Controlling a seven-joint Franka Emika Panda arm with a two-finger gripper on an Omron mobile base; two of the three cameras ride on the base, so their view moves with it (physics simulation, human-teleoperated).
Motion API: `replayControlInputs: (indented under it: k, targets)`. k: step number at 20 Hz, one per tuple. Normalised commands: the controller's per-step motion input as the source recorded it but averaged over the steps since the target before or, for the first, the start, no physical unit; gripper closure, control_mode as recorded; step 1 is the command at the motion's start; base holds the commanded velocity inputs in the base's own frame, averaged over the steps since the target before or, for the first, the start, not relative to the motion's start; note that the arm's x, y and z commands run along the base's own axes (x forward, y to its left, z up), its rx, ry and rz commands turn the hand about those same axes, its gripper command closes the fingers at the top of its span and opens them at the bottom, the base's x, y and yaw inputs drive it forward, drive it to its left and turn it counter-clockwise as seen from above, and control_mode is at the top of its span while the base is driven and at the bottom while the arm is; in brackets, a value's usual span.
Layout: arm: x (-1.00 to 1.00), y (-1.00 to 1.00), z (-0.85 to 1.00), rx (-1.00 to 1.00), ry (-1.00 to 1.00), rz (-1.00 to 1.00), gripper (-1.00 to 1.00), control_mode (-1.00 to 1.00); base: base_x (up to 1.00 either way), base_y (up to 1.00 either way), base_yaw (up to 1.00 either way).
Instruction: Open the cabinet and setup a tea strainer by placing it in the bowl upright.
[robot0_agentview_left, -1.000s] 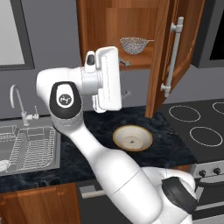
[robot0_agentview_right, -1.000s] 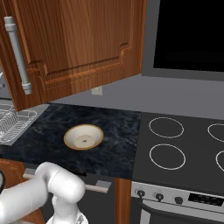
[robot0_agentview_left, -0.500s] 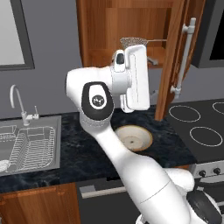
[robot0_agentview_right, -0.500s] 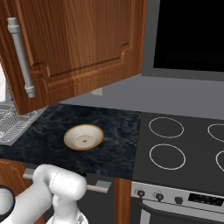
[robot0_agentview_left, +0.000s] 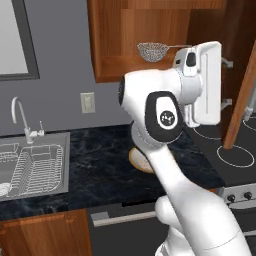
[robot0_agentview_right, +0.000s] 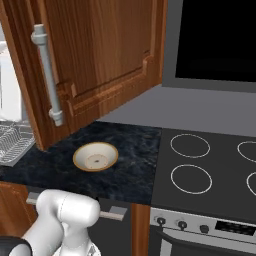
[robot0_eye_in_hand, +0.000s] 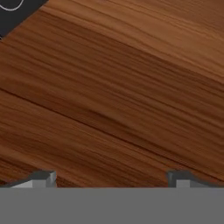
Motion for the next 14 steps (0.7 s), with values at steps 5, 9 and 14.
replayControlInputs:
  k: [5,9,14]
  targets:
    - [-0.62,-0.96,0.31,0.00,-0.09,0.12,-1.00,-1.00,0.00,0.00,0.00]
    - [-0.20,-0.56,0.05,0.03,0.00,0.24,-1.00,-1.00,0.00,0.00,0.00]
    - [0.00,-0.50,0.00,0.10,0.00,0.18,-1.00,-1.00,0.00,0.00,0.00]
